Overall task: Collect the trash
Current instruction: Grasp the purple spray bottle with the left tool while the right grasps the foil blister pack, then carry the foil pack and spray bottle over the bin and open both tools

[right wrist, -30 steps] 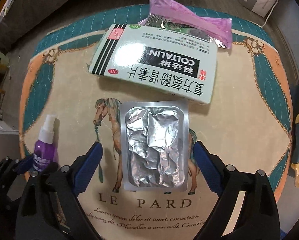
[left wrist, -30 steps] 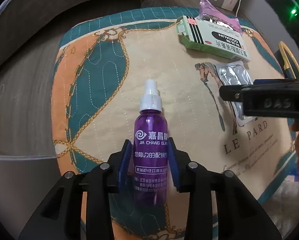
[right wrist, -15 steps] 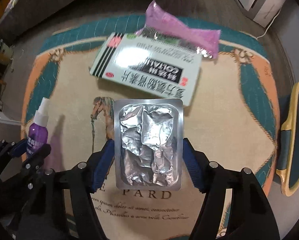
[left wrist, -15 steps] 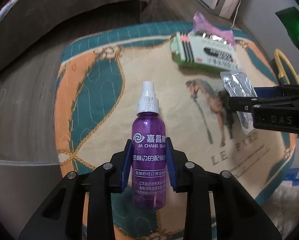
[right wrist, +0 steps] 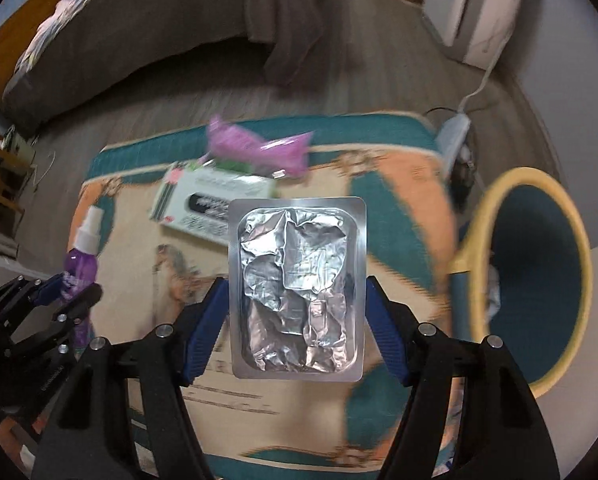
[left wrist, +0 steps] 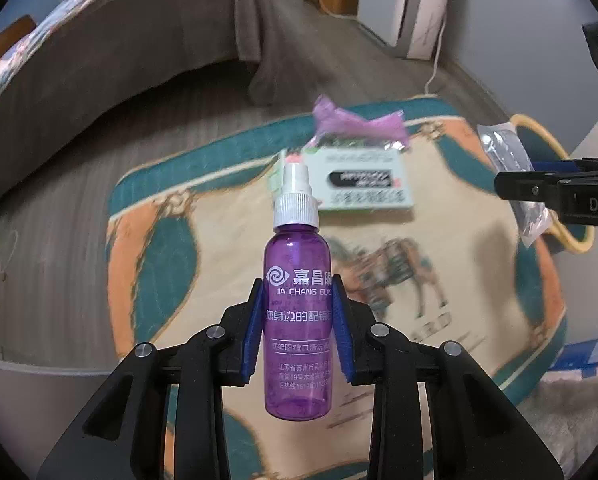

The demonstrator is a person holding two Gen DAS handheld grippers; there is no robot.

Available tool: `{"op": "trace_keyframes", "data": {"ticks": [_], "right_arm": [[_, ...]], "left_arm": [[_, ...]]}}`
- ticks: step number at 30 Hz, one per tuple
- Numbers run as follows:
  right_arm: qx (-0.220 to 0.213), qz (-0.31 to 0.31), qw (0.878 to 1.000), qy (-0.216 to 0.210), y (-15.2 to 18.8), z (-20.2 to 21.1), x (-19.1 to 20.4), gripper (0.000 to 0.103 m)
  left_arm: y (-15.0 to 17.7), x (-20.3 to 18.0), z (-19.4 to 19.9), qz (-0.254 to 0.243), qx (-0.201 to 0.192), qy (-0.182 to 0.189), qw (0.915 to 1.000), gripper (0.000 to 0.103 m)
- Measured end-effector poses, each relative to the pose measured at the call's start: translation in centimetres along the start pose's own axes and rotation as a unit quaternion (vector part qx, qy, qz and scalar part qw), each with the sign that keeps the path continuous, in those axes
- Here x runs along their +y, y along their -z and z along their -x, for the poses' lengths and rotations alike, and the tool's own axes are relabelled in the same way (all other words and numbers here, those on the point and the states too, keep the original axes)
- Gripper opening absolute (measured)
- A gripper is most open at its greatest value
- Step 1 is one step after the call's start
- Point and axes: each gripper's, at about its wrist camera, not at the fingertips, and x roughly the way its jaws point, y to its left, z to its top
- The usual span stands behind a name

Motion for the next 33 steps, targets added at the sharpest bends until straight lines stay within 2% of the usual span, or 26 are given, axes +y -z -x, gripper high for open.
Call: {"op": "trace_keyframes", "data": {"ticks": [6, 12, 26, 33], "right_arm": [[-0.007, -0.024, 1.000, 0.017, 0.2, 1.7, -6.4, 0.067], [-0.016, -0.042, 0.999, 0.022, 0.6, 2.4, -10.4, 0.067], [-0.019, -0.081, 0.996, 0.024, 1.4, 2.8, -17.7, 0.067], [-0.018, -0.097, 0.995, 0.020, 1.5, 2.6, -19.3, 0.067]], "left_arm": [[-1.3, -2.9, 0.2, -0.017, -0.013, 0.004, 0.9998, 0.033], [-2.2, -6.3, -0.6, -0.038, -0.008, 0.008, 0.9992, 0.033], [-4.4, -15.1, -2.5, -0.095, -0.005, 0.031, 0.9949, 0.033], [-5.0, -18.4, -3.2, -0.110, -0.002, 0.042, 0.9930, 0.033]]}}
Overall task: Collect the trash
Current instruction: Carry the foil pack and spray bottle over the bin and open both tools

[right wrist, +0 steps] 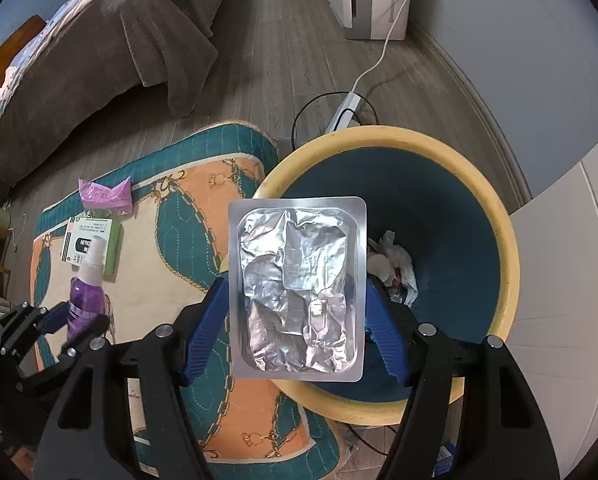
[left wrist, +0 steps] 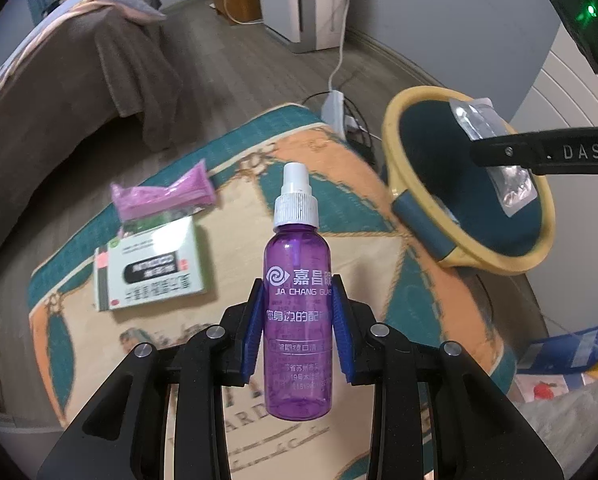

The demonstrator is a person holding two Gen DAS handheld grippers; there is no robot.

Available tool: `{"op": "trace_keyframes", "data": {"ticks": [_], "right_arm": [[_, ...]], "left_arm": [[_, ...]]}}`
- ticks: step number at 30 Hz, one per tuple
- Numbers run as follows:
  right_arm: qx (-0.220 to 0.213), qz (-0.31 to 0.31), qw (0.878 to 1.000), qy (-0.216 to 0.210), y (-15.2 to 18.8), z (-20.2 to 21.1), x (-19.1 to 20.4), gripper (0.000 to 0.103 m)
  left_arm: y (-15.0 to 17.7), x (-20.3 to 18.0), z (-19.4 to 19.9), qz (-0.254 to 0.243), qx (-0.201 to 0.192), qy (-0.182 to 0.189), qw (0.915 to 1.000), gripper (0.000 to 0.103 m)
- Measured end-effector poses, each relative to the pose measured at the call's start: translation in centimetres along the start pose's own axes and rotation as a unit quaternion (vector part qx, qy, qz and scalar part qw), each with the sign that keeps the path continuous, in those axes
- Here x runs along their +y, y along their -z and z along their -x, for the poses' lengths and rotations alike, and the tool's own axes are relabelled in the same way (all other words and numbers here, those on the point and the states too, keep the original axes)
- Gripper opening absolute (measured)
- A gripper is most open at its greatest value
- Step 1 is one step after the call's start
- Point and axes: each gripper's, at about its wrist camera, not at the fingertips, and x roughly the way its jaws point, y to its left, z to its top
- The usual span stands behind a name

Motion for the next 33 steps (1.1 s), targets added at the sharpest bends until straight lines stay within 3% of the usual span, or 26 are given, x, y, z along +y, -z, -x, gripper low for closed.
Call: {"op": "trace_keyframes", "data": {"ticks": [6, 13, 21, 33], "right_arm": [[-0.009, -0.008, 1.000, 0.001, -0.1, 0.5, -2.2, 0.067], [-0.008, -0.040, 0.999, 0.032, 0.2, 0.3, -7.1, 0.067], [-0.001, -0.090, 0.996, 0.027, 0.7, -0.1, -10.5, 0.067], [-0.006, -0.128, 0.992, 0.020, 0.7, -0.3, -11.4, 0.068]], "left_arm": [[-1.3, -3.0, -0.5, -0.015, -0.005, 0.014, 0.9998, 0.033], [-3.1, -7.7, 0.8, -0.061, -0.030, 0.033, 0.9971, 0.033], [-4.7, -12.3, -1.1, -0.071, -0.014, 0.066, 0.9952, 0.033], [-8.4, -13.5, -2.3, -0.087, -0.043, 0.040, 0.9945, 0.033]]}}
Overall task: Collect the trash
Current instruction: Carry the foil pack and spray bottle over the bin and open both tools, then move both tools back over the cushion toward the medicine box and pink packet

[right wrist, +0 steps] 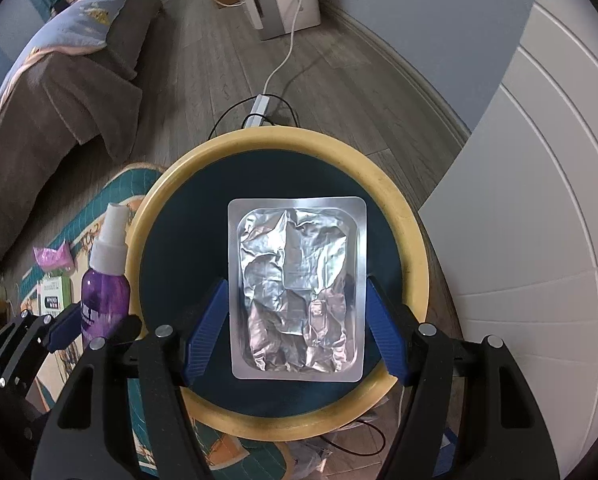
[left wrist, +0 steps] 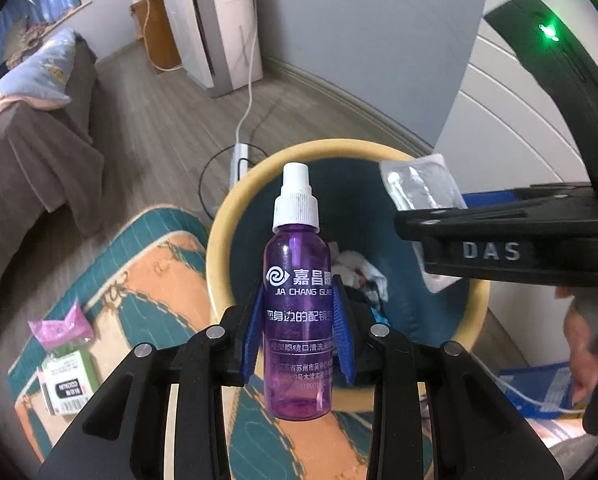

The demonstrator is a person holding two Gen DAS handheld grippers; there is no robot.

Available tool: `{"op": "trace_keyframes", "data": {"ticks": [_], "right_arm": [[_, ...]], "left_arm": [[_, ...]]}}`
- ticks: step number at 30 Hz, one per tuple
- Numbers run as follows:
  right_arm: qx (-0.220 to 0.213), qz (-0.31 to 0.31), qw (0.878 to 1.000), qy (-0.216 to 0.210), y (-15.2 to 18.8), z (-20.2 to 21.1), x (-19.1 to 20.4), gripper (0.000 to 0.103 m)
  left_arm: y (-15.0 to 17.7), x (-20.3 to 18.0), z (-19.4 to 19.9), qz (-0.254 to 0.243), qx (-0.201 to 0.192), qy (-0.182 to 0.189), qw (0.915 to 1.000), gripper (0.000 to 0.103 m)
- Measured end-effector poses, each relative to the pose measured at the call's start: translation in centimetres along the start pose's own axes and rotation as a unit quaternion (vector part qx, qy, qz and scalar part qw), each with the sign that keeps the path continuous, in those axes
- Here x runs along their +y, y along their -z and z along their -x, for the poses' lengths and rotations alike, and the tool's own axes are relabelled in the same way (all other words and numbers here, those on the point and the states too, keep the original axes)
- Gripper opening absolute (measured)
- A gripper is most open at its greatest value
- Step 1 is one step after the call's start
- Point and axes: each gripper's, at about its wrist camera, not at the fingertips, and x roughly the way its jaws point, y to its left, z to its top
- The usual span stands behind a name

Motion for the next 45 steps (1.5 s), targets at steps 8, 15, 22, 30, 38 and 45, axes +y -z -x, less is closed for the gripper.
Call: {"op": "trace_keyframes", "data": {"ticks": [8, 15, 22, 30, 38, 45], "right_arm": [[0.002, -0.006, 1.000, 0.001, -0.1, -0.2, 0.2, 0.070], [0.002, -0.011, 1.000, -0.009, -0.2, -0.1, 1.2, 0.090], [-0.002, 0.001, 1.000, -0.010, -0.5, 0.5, 3.4, 0.097], [-0.012, 0.039, 0.999, -0.006, 0.1, 2.2, 7.0, 0.097], [-0.027, 0.079, 0.997, -0.002, 1.3, 4.1, 11.0, 0.097], [-0.022, 0.110, 0.994, -0.005, 2.4, 3.8, 15.4, 0.097]], "left_arm": [[0.4, 0.9, 0.6, 0.005, -0.023, -0.021, 0.9995, 0.068], [1.6, 2.8, 2.2, 0.017, -0.024, -0.035, 0.9989, 0.081], [3.8, 6.5, 4.6, 0.061, -0.014, -0.043, 0.9971, 0.086], [6.3, 11.9, 9.3, 0.107, -0.021, -0.083, 0.9905, 0.090], [10.3, 14.9, 12.2, 0.146, -0.032, -0.094, 0.9842, 0.093], [12.7, 17.4, 13.8, 0.148, -0.030, -0.115, 0.9819, 0.093]]}}
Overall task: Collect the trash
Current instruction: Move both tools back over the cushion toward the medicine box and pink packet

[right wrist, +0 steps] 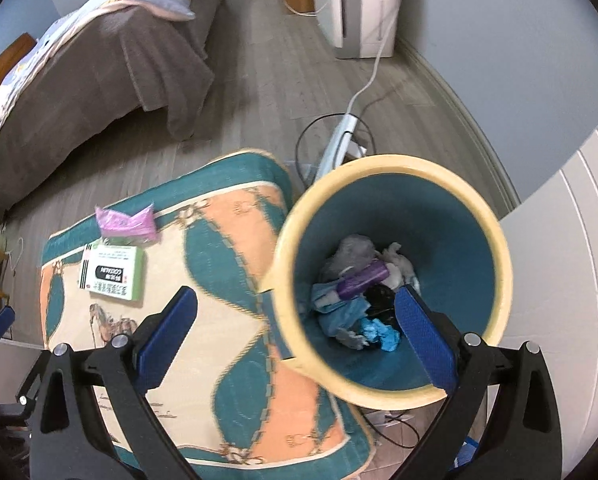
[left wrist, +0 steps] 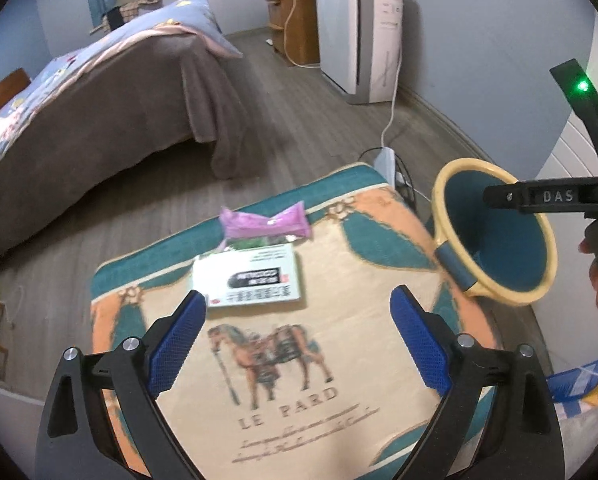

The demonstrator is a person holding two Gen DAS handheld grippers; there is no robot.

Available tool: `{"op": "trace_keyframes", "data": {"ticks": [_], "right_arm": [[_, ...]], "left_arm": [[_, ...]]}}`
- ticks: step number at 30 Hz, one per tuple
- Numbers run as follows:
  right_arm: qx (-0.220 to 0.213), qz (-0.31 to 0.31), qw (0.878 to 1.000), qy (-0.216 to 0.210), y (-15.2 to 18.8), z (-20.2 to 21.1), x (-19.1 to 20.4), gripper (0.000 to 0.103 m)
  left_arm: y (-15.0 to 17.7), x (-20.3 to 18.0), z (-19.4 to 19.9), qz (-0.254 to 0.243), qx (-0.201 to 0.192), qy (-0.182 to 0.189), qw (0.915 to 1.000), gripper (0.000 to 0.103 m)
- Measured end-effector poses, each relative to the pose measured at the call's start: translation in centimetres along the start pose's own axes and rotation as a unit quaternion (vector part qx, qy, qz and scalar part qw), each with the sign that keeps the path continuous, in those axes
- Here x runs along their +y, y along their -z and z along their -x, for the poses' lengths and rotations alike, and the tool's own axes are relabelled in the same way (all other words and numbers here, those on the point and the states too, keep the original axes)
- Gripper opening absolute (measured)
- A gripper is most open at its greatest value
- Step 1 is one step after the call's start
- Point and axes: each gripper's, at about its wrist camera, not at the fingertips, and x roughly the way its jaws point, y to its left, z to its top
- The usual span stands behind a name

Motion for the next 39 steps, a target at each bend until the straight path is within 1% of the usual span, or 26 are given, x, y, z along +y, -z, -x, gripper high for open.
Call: {"op": "trace_keyframes", "data": {"ticks": [5, 9, 15, 17, 20, 24, 29, 30, 32, 34, 36, 39], "right_arm": [[0.009, 0.026, 1.000, 0.002, 0.4, -1.0, 3.4, 0.097], [0.018, 0.038, 0.999, -0.004, 0.8, -2.1, 6.0, 0.097], [0.010, 0.079, 0.997, -0.005, 0.9, -3.5, 10.1, 0.097], [-0.006, 0.089, 0.996, -0.001, 0.6, -3.8, 10.8, 0.097], [-0.014, 0.099, 0.995, -0.002, 0.1, -4.8, 11.3, 0.097], [0.000, 0.098, 0.995, -0.005, -0.9, -7.1, 11.5, 0.097], [0.015, 0.109, 0.994, 0.002, -1.9, -9.6, 12.4, 0.097], [0.014, 0.110, 0.994, -0.002, -2.1, -9.7, 12.5, 0.097], [0.015, 0.113, 0.993, -0.028, -2.4, -10.2, 13.1, 0.097], [0.024, 0.134, 0.989, -0.051, -2.3, -10.7, 14.2, 0.097], [0.025, 0.180, 0.982, -0.055, -2.0, -11.3, 16.0, 0.097], [0.033, 0.222, 0.972, -0.068, -1.3, -12.1, 18.3, 0.097]], "left_arm": [[1.1, 3.8, 0.4, 0.032, 0.002, -0.017, 0.9993, 0.093], [2.1, 7.0, 0.5, 0.058, 0.008, -0.030, 0.9979, 0.093], [3.4, 10.2, -0.1, 0.070, 0.018, -0.052, 0.9961, 0.093], [3.7, 11.0, -0.8, 0.072, 0.027, -0.055, 0.9955, 0.093], [3.6, 12.1, -2.3, 0.084, 0.040, -0.058, 0.9939, 0.093], [2.8, 13.7, -4.5, 0.102, 0.048, -0.055, 0.9920, 0.093], [2.3, 14.3, -7.3, 0.113, 0.078, -0.059, 0.9888, 0.093], [2.2, 14.3, -7.7, 0.110, 0.079, -0.060, 0.9890, 0.093], [1.6, 14.2, -8.2, 0.096, 0.076, -0.068, 0.9902, 0.093], [1.3, 14.3, -8.3, 0.083, 0.070, -0.073, 0.9914, 0.093], [1.3, 15.0, -8.6, 0.081, 0.071, -0.076, 0.9912, 0.093], [1.5, 16.8, -9.0, 0.107, 0.077, -0.079, 0.9881, 0.093]]}}
